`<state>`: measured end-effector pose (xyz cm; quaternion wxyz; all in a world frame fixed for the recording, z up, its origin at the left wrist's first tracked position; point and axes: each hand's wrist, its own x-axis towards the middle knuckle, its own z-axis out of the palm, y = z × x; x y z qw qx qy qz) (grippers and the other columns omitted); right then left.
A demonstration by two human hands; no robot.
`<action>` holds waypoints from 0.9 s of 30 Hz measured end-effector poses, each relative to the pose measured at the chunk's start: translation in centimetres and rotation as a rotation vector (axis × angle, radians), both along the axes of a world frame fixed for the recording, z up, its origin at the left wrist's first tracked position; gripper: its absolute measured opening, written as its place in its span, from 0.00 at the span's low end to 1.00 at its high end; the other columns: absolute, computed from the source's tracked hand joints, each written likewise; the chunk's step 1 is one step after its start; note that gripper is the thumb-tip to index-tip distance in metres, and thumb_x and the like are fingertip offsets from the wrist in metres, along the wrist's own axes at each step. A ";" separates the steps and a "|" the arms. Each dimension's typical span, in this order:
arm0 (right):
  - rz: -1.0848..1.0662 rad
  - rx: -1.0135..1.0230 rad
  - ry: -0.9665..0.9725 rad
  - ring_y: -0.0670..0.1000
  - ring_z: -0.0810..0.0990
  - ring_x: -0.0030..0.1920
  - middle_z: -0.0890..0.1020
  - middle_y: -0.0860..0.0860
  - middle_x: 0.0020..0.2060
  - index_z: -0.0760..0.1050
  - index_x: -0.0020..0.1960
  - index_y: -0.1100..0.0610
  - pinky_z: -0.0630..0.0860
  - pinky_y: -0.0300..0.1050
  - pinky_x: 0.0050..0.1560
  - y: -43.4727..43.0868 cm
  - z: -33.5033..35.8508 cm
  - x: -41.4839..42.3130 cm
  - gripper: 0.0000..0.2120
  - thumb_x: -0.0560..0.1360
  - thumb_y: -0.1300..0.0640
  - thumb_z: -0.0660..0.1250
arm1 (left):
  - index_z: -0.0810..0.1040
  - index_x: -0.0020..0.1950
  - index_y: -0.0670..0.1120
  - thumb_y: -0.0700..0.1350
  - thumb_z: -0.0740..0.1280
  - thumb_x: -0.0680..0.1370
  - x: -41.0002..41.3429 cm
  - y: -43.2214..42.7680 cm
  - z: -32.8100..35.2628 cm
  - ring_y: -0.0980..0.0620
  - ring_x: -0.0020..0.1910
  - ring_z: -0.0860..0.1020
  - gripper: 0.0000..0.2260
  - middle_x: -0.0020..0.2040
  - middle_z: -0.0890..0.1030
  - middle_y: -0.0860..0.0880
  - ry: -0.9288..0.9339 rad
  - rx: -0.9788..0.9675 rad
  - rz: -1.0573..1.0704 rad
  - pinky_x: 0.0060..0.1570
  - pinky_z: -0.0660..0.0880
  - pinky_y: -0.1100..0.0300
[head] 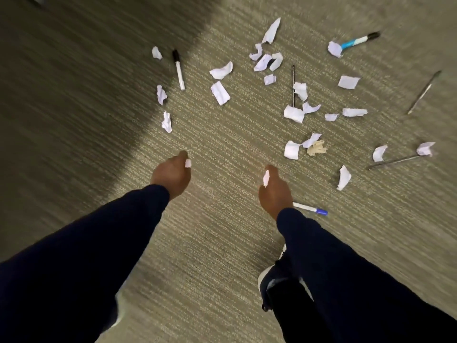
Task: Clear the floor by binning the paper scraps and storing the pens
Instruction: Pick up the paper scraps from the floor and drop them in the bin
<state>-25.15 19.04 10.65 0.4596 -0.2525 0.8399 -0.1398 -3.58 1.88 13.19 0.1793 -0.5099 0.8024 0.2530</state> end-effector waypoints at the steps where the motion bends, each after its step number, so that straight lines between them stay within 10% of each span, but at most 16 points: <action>1: -0.030 0.012 0.041 0.55 0.81 0.42 0.79 0.52 0.43 0.66 0.70 0.55 0.67 0.42 0.32 -0.2 -0.1 -0.9 0.19 0.79 0.62 0.60 | 0.66 0.52 0.44 0.45 0.56 0.83 -0.2 -1.2 -0.4 0.44 0.32 0.72 0.05 0.37 0.74 0.44 -0.010 -0.022 0.000 0.33 0.64 0.55; 6: -0.120 0.052 0.285 0.64 0.80 0.52 0.81 0.62 0.53 0.69 0.68 0.60 0.70 0.48 0.45 -1.7 -5.0 -5.5 0.17 0.80 0.58 0.58 | 0.64 0.66 0.42 0.38 0.56 0.80 -0.4 -6.1 -6.7 0.38 0.40 0.77 0.14 0.50 0.78 0.37 -0.113 -0.054 -0.013 0.38 0.73 0.47; 10: -0.082 0.092 0.460 0.68 0.78 0.56 0.71 0.64 0.67 0.57 0.79 0.51 0.75 0.56 0.52 -2.9 -9.9 -7.7 0.29 0.79 0.62 0.58 | 0.52 0.79 0.48 0.33 0.56 0.77 0.3 -9.3 -12.8 0.33 0.43 0.78 0.31 0.73 0.61 0.31 -0.093 -0.157 -0.044 0.38 0.74 0.45; 16: 0.167 0.151 0.508 0.71 0.79 0.54 0.47 0.68 0.78 0.52 0.81 0.48 0.75 0.55 0.55 -2.7 -15.7 -6.1 0.36 0.78 0.68 0.57 | 0.53 0.79 0.48 0.31 0.57 0.77 1.8 -11.9 -18.0 0.35 0.37 0.74 0.33 0.72 0.57 0.30 -0.087 -0.167 -0.093 0.38 0.72 0.44; 27: 0.234 0.207 0.697 0.68 0.79 0.55 0.77 0.68 0.57 0.73 0.61 0.69 0.74 0.55 0.48 -4.5 -14.8 -8.5 0.12 0.80 0.65 0.59 | 0.70 0.61 0.33 0.33 0.59 0.79 4.6 -13.0 -16.9 0.30 0.51 0.78 0.11 0.61 0.72 0.31 -0.061 -0.126 -0.067 0.44 0.71 0.44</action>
